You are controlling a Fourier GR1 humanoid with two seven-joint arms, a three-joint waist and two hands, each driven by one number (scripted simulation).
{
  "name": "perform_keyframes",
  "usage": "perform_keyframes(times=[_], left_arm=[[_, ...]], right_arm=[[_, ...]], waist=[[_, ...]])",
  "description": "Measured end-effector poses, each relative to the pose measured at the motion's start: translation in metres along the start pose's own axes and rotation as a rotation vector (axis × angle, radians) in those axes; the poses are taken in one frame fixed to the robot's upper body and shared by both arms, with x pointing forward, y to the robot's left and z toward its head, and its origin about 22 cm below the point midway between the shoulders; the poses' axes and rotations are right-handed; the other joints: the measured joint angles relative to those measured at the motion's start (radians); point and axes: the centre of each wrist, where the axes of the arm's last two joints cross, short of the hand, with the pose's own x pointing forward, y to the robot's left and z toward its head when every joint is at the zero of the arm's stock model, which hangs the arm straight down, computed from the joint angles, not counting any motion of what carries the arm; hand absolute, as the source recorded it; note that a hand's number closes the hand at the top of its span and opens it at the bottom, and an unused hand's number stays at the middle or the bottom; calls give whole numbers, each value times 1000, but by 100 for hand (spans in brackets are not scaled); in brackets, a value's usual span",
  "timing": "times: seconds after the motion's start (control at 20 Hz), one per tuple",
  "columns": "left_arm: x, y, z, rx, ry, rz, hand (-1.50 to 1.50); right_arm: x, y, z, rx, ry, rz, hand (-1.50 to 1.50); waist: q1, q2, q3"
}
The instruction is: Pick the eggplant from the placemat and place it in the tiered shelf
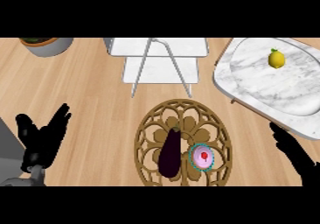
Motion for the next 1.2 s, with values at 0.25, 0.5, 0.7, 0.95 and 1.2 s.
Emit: perform_keyframes(times=[0.25, 0.5, 0.7, 0.95, 1.2], left_arm=[[5, -9, -5, -31, -3, -16, 0], [7, -11, -7, -41, -7, -24, 0], [7, -11, -7, -51, -13, -29, 0], [9, -10, -9, -55, -4, -21, 0], [6, -14, -8, -48, -10, -18, 0]], right_arm=[[23, 8, 5, 52, -5, 80, -150], [32, 23, -10, 25, 34, 149, -150], [34, 42, -28, -2, 70, 190, -150], [38, 65, -52, 4, 136, 224, -150], [44, 97, -67, 51, 184, 272, -150]], waist=[[27, 6, -2], [40, 7, -2], [48, 8, -3], [49, 9, -2], [48, 7, -1]])
